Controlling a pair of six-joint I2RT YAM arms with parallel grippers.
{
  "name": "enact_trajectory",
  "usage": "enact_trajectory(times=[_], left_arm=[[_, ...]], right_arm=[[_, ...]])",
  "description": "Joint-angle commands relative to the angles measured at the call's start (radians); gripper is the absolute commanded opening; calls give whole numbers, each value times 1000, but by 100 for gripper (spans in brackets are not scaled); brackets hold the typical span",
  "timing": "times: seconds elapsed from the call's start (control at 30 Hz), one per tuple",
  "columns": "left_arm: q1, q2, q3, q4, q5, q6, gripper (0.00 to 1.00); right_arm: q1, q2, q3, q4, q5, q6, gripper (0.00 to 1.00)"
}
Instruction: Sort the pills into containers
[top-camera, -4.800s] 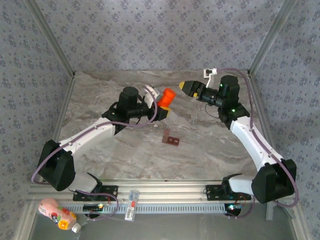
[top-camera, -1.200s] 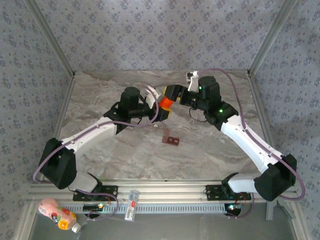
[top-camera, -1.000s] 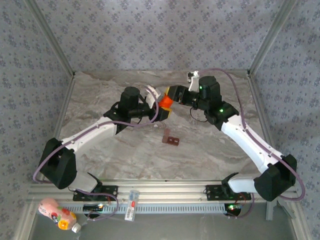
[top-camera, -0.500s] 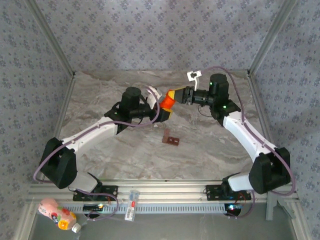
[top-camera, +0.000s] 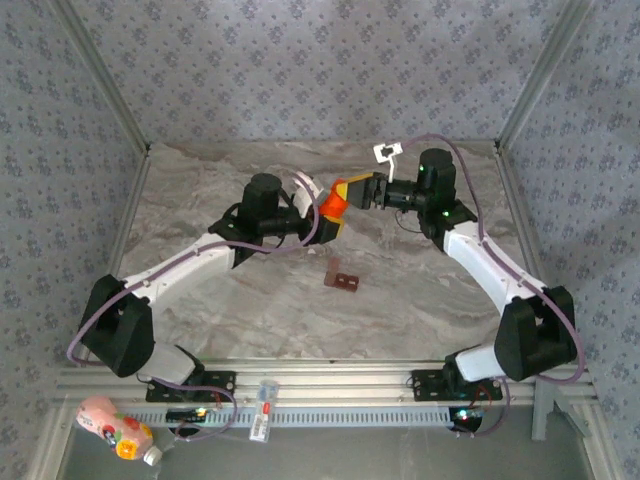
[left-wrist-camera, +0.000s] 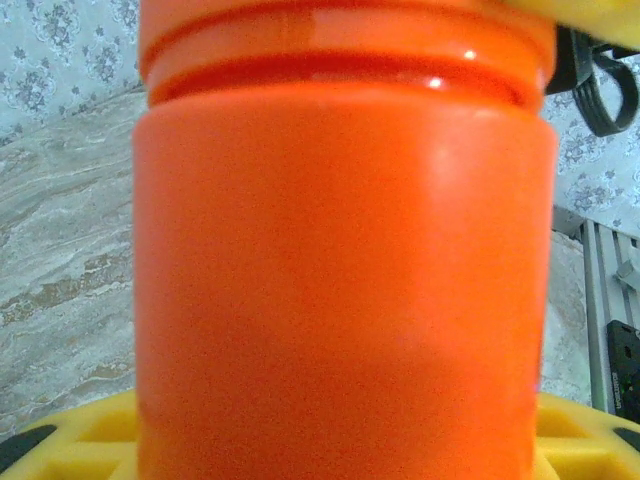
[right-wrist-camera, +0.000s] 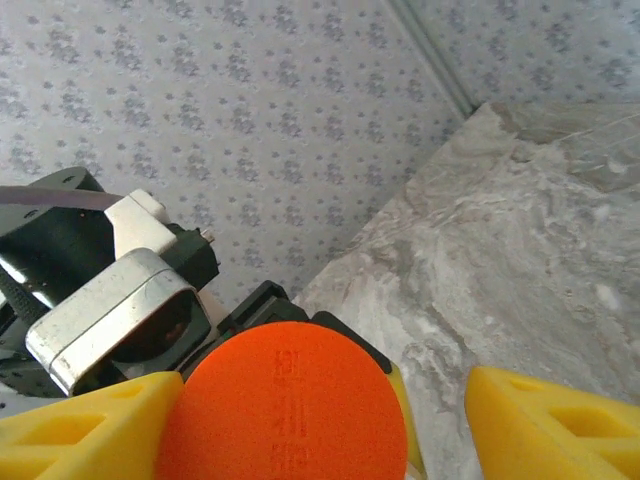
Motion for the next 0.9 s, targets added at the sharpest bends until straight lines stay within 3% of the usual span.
enact_trajectory(times=[0.0, 0.13, 0.2, 0.43, 0.87], left_arm=[[1, -24, 33, 59, 32, 0, 0], [1, -19, 35, 60, 30, 1, 0], [1, -16, 35, 59, 31, 0, 0], [1, -18, 39, 52, 30, 4, 0], [0, -20, 41, 50, 32, -2, 0]], right_arm=[[9, -89, -7, -18, 153, 125, 76], [47, -148, -21, -41, 313, 232, 79], [69, -158, 0, -134, 396, 257, 79], [195, -156, 98, -352, 617, 197, 83], [228, -111, 148, -379, 647, 183, 77]])
